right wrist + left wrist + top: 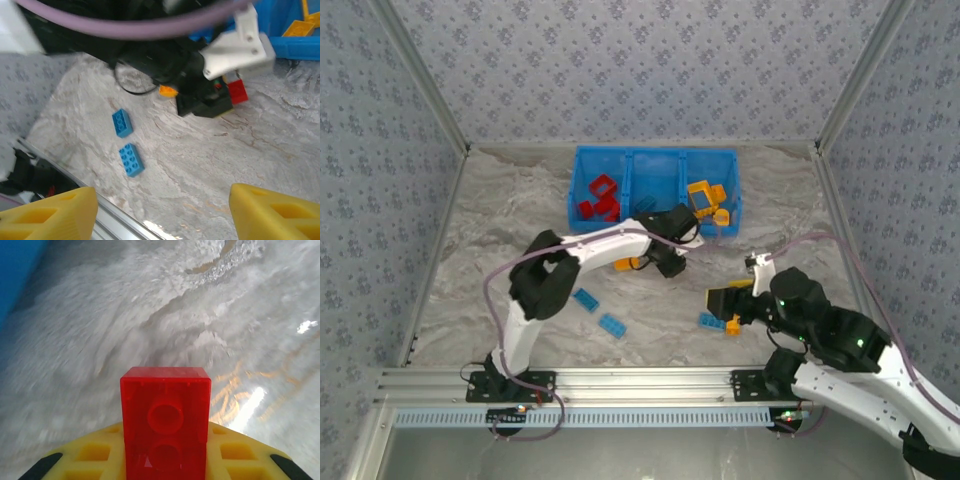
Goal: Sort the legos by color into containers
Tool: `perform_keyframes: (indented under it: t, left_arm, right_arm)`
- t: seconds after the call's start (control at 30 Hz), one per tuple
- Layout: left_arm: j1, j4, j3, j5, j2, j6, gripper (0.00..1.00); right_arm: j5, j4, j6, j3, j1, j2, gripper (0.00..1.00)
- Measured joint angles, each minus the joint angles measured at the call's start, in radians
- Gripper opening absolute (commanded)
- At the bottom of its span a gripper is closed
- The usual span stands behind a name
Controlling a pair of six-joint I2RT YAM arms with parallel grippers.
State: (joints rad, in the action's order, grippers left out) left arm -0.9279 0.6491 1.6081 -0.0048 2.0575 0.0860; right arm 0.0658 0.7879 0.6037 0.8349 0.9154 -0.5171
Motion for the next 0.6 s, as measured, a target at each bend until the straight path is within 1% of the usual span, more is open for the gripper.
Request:
perform_keyframes:
  t: [0.07,0.13,0.2,0.27,0.37,0.4,0.53,0.6]
  left_arm:
    - [0.024,-0.021,-0.084,0.000,-0.136,-0.069,0.25]
    - [0.070,-0.031,-0.135,0.008,-0.253,-0.133,0.26]
    - [0.137,-0.046,-0.172,0.016,-0.352,-0.192,0.28]
    - [0.230,-0.048,-0.192,0.032,-0.422,-0.249,0.28]
    - [0.348,-0.042,-0.182,0.050,-0.433,-0.301,0.29]
    - [0.373,-0.033,-0.170,0.057,-0.422,-0.310,0.29]
    - [0.455,-0.010,-0.051,0.092,-0.299,-0.351,0.28]
    - [0.489,-0.008,0.018,0.116,-0.225,-0.374,0.28]
  right_arm:
    - [-0.002,-0.025,-0.037,0.008,0.034,-0.077,0.71]
    - [0.020,-0.055,-0.079,0.030,0.103,-0.176,0.72]
    - [0.045,-0.096,-0.121,0.061,0.169,-0.273,0.72]
    - [0.070,-0.162,-0.169,0.095,0.217,-0.380,0.72]
    - [0.123,-0.269,-0.229,0.121,0.252,-0.497,0.72]
    - [0.146,-0.301,-0.245,0.128,0.259,-0.528,0.72]
    - [0.283,-0.374,-0.305,0.234,0.283,-0.697,0.72]
    - [0.365,-0.380,-0.326,0.349,0.292,-0.806,0.73]
